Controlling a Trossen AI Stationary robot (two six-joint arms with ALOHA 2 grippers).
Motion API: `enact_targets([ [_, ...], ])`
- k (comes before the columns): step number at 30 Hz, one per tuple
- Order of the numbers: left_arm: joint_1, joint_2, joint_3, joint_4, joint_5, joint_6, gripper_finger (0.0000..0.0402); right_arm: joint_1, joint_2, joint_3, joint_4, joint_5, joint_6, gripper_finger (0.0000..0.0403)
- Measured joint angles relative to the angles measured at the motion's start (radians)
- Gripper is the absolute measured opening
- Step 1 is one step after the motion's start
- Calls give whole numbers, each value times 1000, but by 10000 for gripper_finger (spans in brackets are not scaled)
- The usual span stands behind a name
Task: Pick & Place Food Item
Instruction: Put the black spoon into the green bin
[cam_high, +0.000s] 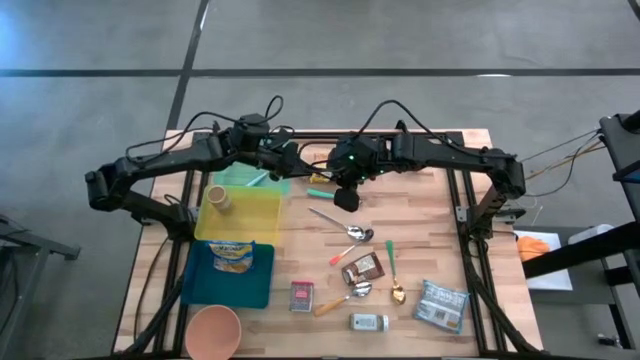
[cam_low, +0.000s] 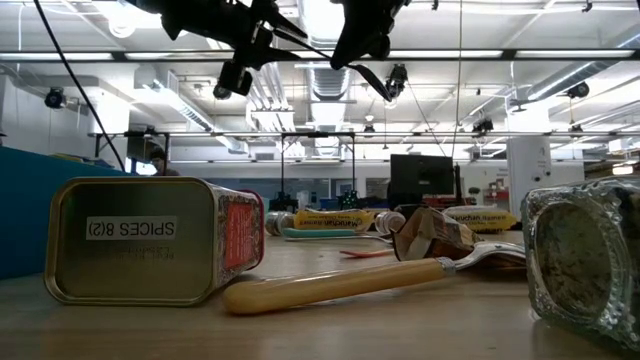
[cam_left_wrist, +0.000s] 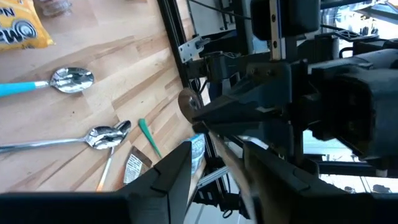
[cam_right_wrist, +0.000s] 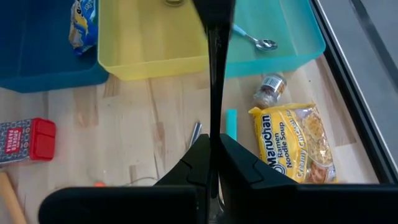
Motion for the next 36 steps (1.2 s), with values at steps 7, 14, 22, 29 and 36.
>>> enact_targets([
  [7,-1,0,0,0,0,-2,149,-3,0,0,2,0,-3,11],
  [14,-1,0,0,0,-4,-3,149,-2,0,0,9,0,1,11],
  [22,-1,0,-1,0,-11,-1,143,-2,0,-9,20,-3,6,11],
  [29,-1,0,-1,7,-19,7,73,-2,0,-30,25,-8,11,11],
  [36,-2,0,-2,3,-28,26,11,-3,-1,-29,33,-4,28,11],
])
